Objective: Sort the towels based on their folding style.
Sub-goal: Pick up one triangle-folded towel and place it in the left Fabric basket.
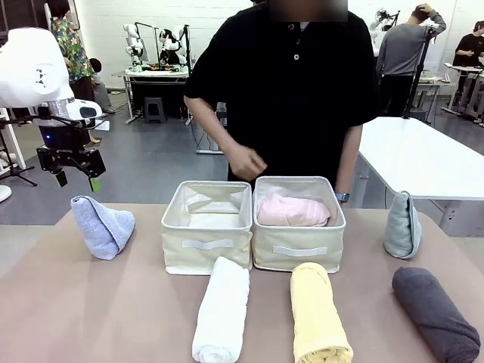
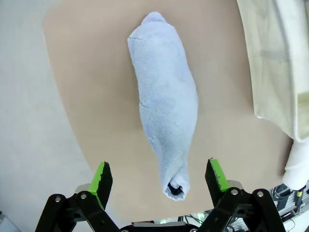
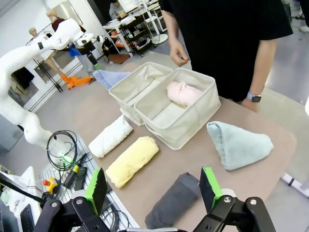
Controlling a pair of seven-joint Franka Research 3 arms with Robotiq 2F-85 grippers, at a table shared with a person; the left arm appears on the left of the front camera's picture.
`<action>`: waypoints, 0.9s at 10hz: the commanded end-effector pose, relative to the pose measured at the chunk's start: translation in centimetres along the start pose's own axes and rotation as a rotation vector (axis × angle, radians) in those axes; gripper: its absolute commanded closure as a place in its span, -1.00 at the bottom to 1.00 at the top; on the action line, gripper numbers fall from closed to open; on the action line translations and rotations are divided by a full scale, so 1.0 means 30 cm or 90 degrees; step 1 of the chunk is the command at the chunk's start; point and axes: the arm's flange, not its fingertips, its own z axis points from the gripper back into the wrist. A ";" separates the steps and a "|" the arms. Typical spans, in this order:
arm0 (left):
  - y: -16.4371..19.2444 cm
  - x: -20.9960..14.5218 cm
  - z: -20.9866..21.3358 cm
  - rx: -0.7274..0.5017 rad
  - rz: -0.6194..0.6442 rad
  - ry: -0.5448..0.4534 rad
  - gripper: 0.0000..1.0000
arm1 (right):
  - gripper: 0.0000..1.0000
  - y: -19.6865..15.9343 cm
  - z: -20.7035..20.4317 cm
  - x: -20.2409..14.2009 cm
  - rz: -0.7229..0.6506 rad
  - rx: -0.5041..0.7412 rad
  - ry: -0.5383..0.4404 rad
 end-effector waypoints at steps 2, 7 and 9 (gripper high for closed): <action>-0.005 -0.001 -0.137 -0.030 -0.021 -0.004 -1.00 | -1.00 -0.005 0.005 0.003 0.005 0.009 -0.011; -0.028 -0.011 -0.251 -0.021 -0.016 0.042 -1.00 | -1.00 -0.005 0.005 0.003 0.005 0.009 -0.011; -0.030 -0.015 -0.247 -0.010 -0.016 0.034 -1.00 | -1.00 -0.005 0.005 0.003 0.005 0.009 -0.011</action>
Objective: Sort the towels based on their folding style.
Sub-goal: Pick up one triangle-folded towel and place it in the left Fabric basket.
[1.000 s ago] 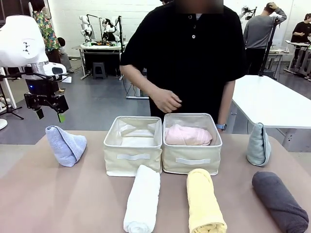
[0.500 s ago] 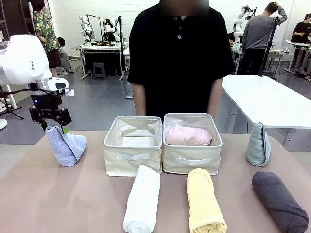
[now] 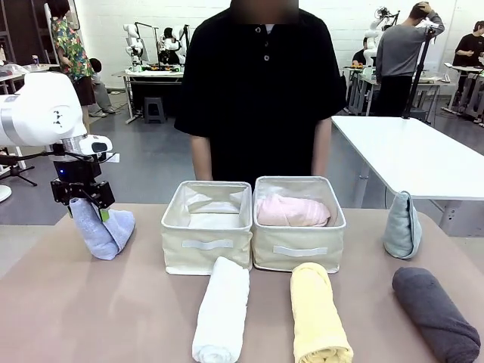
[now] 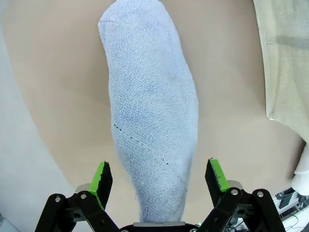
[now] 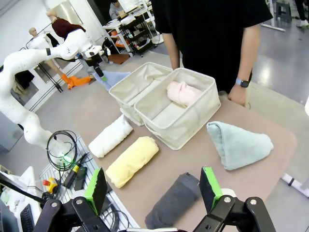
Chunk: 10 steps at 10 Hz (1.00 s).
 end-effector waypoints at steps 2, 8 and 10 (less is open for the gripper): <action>0.000 -0.007 0.008 0.014 -0.010 0.003 0.19 | -1.00 -0.005 0.005 0.003 0.005 0.009 -0.011; -0.002 -0.010 0.020 0.004 -0.006 0.009 1.00 | -1.00 -0.005 0.005 0.003 0.005 0.009 -0.011; -0.001 -0.012 0.025 0.003 -0.008 0.008 1.00 | -1.00 -0.005 0.005 0.003 0.005 0.009 -0.011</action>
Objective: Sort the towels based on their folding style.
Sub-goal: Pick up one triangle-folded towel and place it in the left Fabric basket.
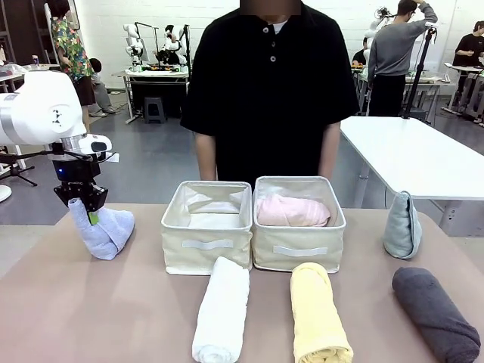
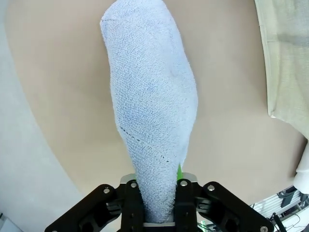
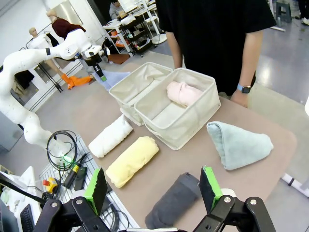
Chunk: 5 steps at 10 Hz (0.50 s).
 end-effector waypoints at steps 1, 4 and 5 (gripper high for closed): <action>-0.001 -0.007 0.019 -0.003 -0.004 0.005 1.00 | -1.00 -0.005 0.005 0.003 0.005 0.009 -0.011; 0.003 -0.007 0.028 -0.005 -0.007 0.004 1.00 | -1.00 -0.005 0.005 0.003 0.005 0.009 -0.011; 0.002 -0.011 0.041 -0.008 -0.022 -0.003 1.00 | -1.00 -0.005 0.005 0.003 0.005 0.009 -0.011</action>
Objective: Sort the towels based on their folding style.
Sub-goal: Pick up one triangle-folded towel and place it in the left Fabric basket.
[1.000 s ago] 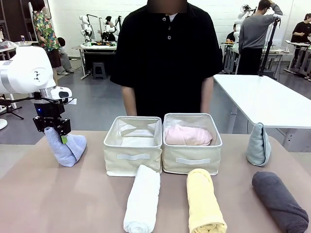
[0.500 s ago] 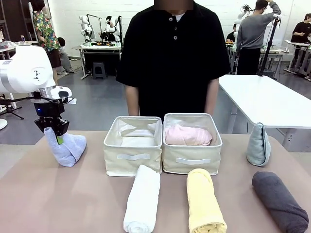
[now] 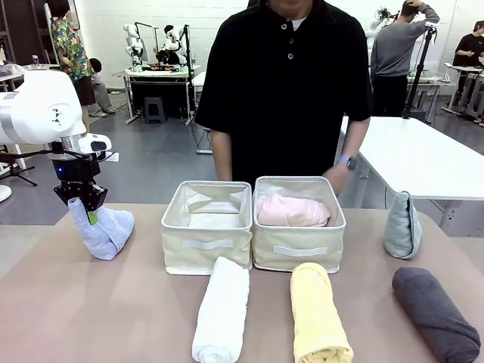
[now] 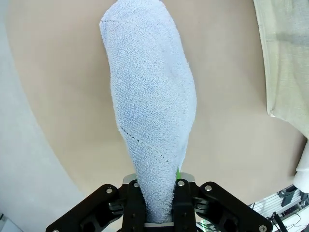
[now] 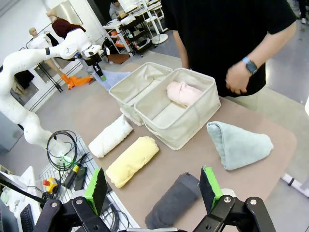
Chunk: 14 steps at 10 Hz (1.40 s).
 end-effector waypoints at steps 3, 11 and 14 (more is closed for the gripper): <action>-0.002 -0.222 0.402 -0.017 -0.219 0.125 1.00 | -1.00 -0.005 0.005 0.003 0.005 0.009 -0.011; 0.036 -0.756 0.982 0.066 -0.436 -0.027 1.00 | -1.00 -0.005 0.005 0.003 0.005 0.009 -0.011; -0.003 -0.745 1.010 0.129 -0.409 0.031 1.00 | -1.00 -0.005 0.005 0.003 0.005 0.009 -0.011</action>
